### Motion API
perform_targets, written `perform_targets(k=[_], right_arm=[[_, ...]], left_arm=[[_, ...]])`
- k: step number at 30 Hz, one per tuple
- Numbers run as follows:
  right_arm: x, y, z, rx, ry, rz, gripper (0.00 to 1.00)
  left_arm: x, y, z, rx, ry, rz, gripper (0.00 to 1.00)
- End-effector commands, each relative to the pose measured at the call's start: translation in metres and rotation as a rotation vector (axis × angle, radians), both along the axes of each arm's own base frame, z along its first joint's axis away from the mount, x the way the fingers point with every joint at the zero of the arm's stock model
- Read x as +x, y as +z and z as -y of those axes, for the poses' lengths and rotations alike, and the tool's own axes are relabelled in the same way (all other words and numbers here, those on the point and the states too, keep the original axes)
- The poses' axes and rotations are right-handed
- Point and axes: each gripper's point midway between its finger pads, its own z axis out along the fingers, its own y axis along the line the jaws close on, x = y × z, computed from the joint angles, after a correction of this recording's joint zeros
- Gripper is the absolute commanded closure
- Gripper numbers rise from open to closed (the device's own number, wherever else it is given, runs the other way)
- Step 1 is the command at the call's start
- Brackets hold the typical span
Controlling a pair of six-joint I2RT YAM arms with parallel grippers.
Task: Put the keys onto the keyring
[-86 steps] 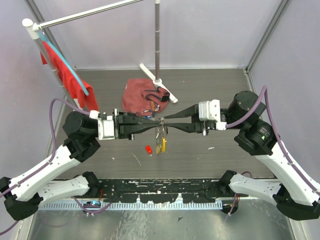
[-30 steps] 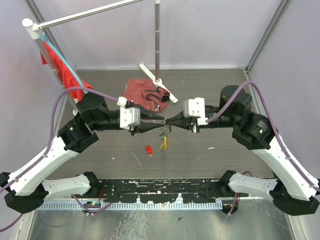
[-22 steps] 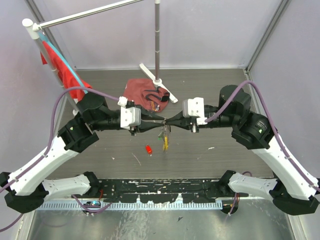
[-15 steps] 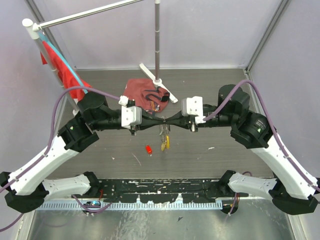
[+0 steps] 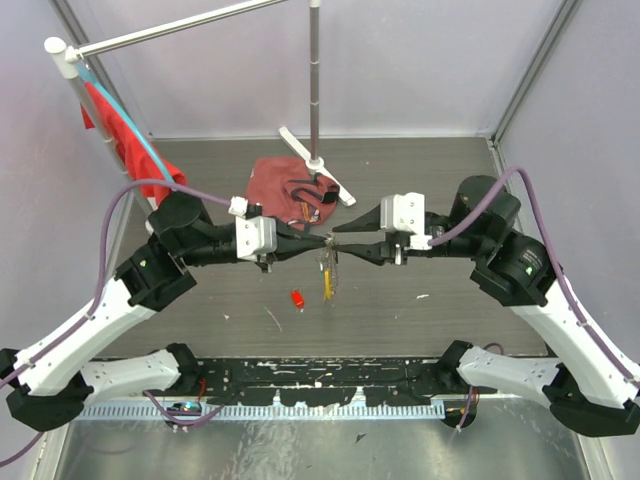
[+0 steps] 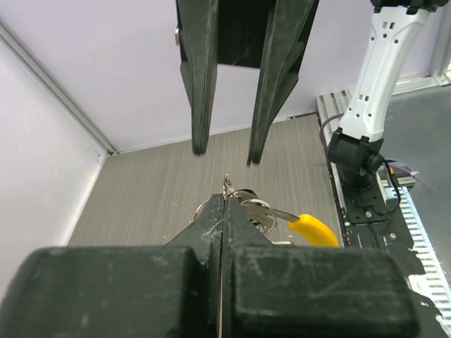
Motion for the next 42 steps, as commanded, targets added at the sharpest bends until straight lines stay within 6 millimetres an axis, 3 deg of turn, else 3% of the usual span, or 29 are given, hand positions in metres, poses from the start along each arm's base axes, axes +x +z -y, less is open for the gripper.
perform_targets(k=[1,6,15,27,42], right_arm=[[-0.005,0.038,0.009,0.152,-0.035,0.052,0.64],[-0.001,0.046,0.014,0.238,-0.100,-0.043,0.64],[-0.009,0.043,0.005,0.282,-0.056,-0.263,0.61],[-0.033,0.042,-0.006,0.266,0.118,-0.303,0.59],[-0.025,0.030,-0.012,0.242,0.099,-0.317,0.60]], left_arm=[[0.000,0.030,-0.009,-0.160,0.039,0.059,1.00],[-0.003,0.042,-0.017,-0.281,0.053,0.094,1.00],[-0.023,0.052,-0.029,-0.382,-0.003,0.181,1.00],[-0.033,0.055,-0.033,-0.387,-0.038,0.206,1.00],[-0.039,0.053,-0.030,-0.371,-0.087,0.221,1.00]])
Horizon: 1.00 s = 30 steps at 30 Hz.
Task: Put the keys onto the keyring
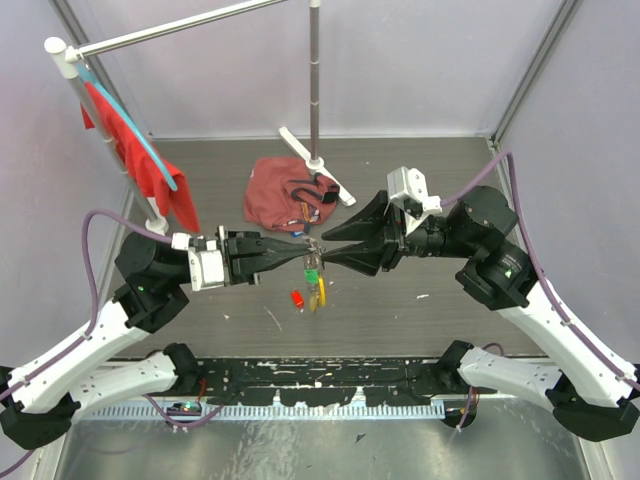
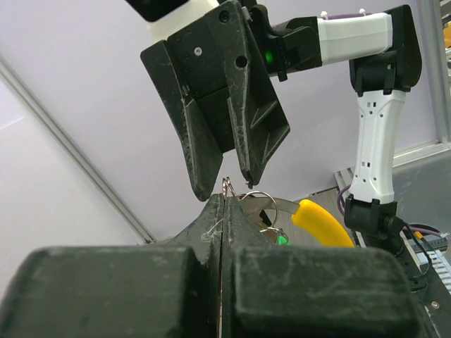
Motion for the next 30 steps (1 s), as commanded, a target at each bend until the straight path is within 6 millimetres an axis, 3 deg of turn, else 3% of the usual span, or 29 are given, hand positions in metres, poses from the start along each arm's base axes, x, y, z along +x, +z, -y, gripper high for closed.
perform_targets(k=[1,15,30], right_arm=[[-0.003,0.010,0.000,0.031,0.011,0.033,0.61],[-0.006,0.008,0.000,0.022,0.031,0.020,0.99],[0.003,-0.007,-0.003,-0.048,0.000,-0.031,0.99]], left_arm=[[-0.007,0.015,-0.005,-0.044,-0.014,0.053,1.00],[-0.007,0.016,-0.006,-0.048,-0.006,0.056,1.00],[-0.006,0.020,-0.008,-0.062,0.004,0.066,1.00]])
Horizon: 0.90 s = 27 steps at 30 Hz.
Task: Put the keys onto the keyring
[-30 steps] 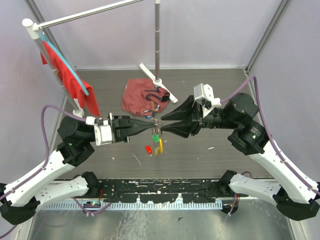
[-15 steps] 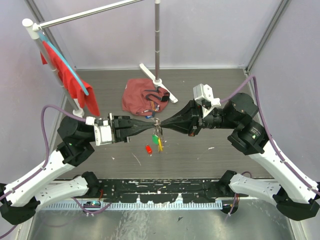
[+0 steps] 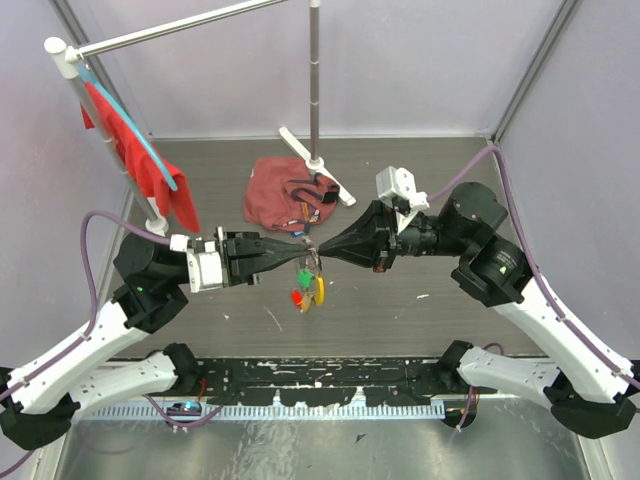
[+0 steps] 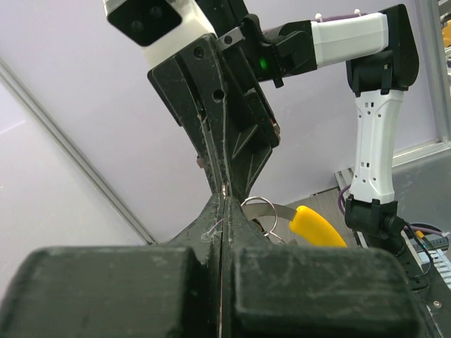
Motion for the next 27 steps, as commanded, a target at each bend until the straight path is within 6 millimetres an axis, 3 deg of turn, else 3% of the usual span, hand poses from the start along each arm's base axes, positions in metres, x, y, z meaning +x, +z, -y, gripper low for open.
perform_targets(k=[1,5,13,27], right_arm=[[0.002,0.006,0.001,-0.004,-0.014,0.011,0.99],[0.004,0.005,0.000,-0.009,-0.019,0.009,0.98],[0.000,0.021,0.006,0.040,-0.031,0.076,0.68],[0.000,0.029,0.004,0.085,-0.012,0.204,0.64]], left_arm=[[-0.004,0.020,-0.007,-0.062,0.011,0.053,1.00],[-0.004,0.019,-0.007,-0.060,0.010,0.052,1.00],[-0.003,0.017,-0.006,-0.055,0.010,0.047,1.00],[-0.001,0.019,-0.006,-0.066,0.016,0.035,1.00]])
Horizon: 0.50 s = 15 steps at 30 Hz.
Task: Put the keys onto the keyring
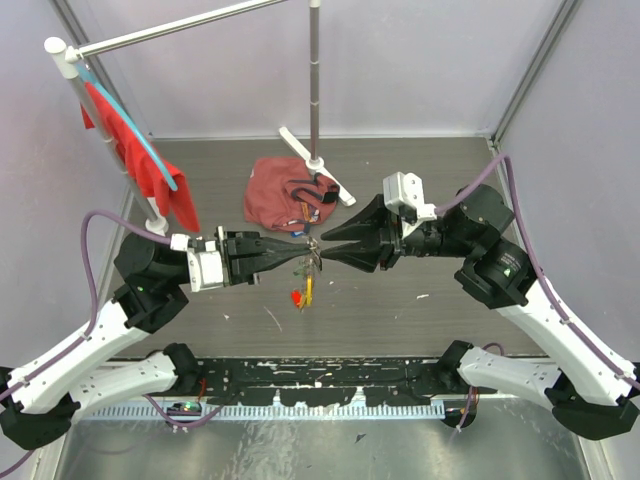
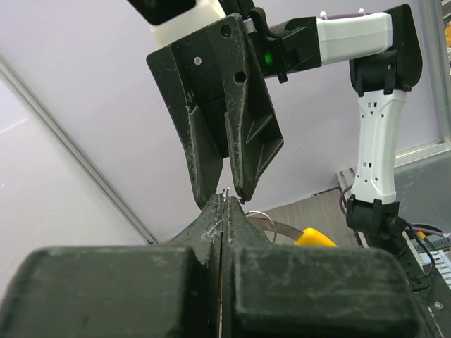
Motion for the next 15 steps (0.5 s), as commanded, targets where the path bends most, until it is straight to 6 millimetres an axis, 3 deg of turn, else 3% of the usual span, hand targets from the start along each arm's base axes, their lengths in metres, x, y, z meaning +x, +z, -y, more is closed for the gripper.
perform_targets(k=[1,15], right_arm=[[-0.0049,0.0258,0.0008,0.075,0.023,0.100,0.65],[-0.0051,0.0208,-0.0057,0.062,0.058,0.095,0.67]], left_arm=[[-0.0020,0.0194,-0.0059,-0.064,0.012,0.037,1.00],[-0.0014,0.0195,-0.0042,-0.062,0.008,0.035,1.00]])
